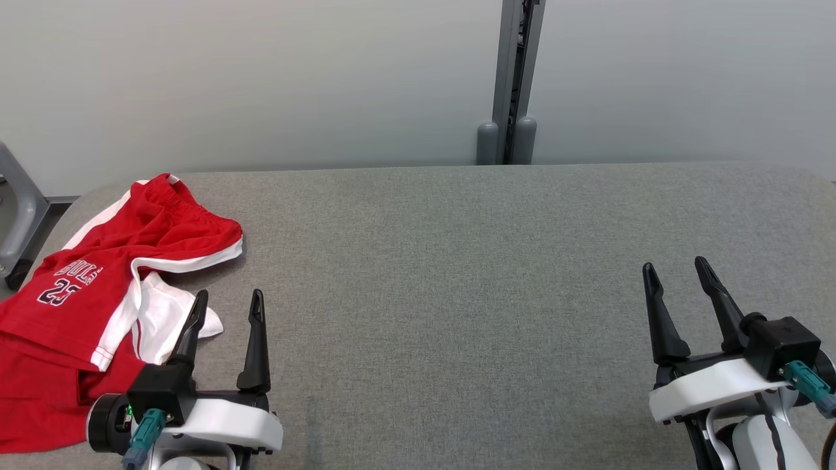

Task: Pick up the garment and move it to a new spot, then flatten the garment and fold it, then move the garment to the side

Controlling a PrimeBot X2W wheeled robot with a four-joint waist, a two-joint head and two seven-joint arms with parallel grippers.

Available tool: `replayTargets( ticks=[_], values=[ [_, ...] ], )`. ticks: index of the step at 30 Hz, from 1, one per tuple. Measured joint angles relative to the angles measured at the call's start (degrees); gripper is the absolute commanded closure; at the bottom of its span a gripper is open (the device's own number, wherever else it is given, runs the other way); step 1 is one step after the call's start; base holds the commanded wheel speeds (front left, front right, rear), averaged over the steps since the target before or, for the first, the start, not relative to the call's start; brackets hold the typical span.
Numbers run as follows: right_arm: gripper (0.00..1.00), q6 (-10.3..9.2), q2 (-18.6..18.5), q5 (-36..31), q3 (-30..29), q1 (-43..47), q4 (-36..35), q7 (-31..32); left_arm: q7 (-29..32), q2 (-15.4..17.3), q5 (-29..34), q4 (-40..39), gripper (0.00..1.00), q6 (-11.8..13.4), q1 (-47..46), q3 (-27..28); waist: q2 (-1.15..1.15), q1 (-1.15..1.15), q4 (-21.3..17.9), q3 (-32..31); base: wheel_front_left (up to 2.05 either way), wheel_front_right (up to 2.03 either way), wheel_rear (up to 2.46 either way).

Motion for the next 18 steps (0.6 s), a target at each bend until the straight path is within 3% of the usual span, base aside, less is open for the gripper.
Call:
replayTargets(
  ticks=[18],
  values=[
    [0.00,0.00,-0.1,0.5,0.7,-0.1,0.3,0.0,0.0,0.0,-0.4,0.3,0.00,0.0,0.0,-0.1,0.00,0.00,0.3,-0.2,0.00,0.00,0.00]
  ],
)
